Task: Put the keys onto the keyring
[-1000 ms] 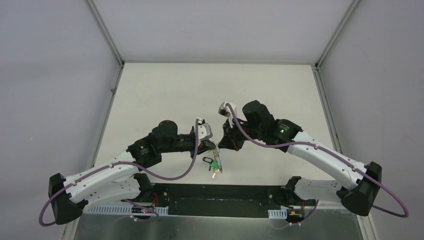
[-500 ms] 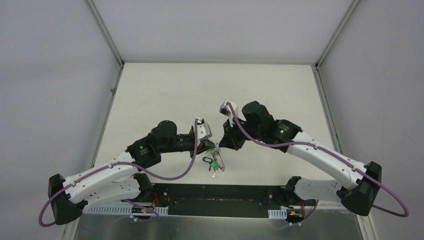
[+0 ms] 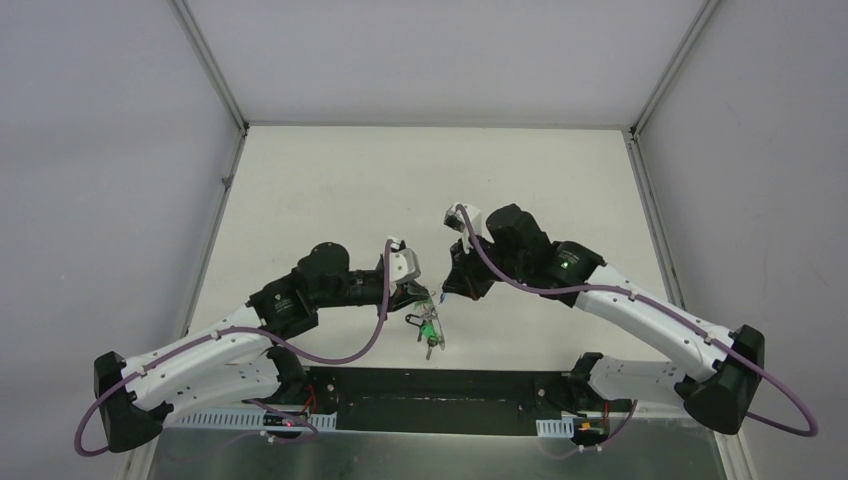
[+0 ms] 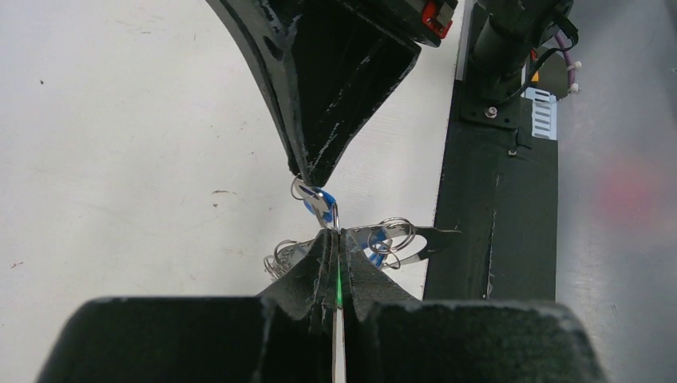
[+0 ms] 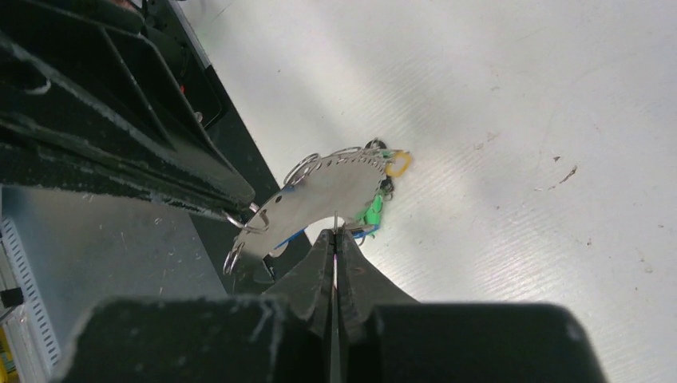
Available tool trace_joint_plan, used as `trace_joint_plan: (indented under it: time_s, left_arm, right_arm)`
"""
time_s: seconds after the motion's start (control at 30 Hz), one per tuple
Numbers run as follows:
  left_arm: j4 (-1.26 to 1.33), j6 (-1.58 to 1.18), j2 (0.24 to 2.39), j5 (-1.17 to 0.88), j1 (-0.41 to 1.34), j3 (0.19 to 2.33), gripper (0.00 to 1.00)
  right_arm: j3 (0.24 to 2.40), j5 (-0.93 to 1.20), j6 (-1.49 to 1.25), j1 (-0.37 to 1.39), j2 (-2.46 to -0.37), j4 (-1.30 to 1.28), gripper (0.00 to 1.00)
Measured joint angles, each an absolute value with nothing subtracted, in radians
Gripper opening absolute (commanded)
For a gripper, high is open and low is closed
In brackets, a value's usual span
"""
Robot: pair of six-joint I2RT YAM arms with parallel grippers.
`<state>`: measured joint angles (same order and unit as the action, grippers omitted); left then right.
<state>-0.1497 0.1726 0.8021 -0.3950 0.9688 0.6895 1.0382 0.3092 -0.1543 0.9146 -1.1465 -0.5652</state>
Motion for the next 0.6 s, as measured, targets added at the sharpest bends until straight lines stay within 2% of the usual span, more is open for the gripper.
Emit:
trace_joint_plan:
  time_s: [0.37,0.6]
  left_arm:
    - [-0.150,0.172,0.791,-0.393,0.969,0.690,0.00]
    - [-0.150,0.171,0.791,-0.393,0.969,0.689,0.00]
  right_arm:
    - [1.015,0.463,-0.146,0.915,-1.042,-0.532,0.00]
    - [1.015,0.534,-0.141,0.915,-1.052,-0.493,0.00]
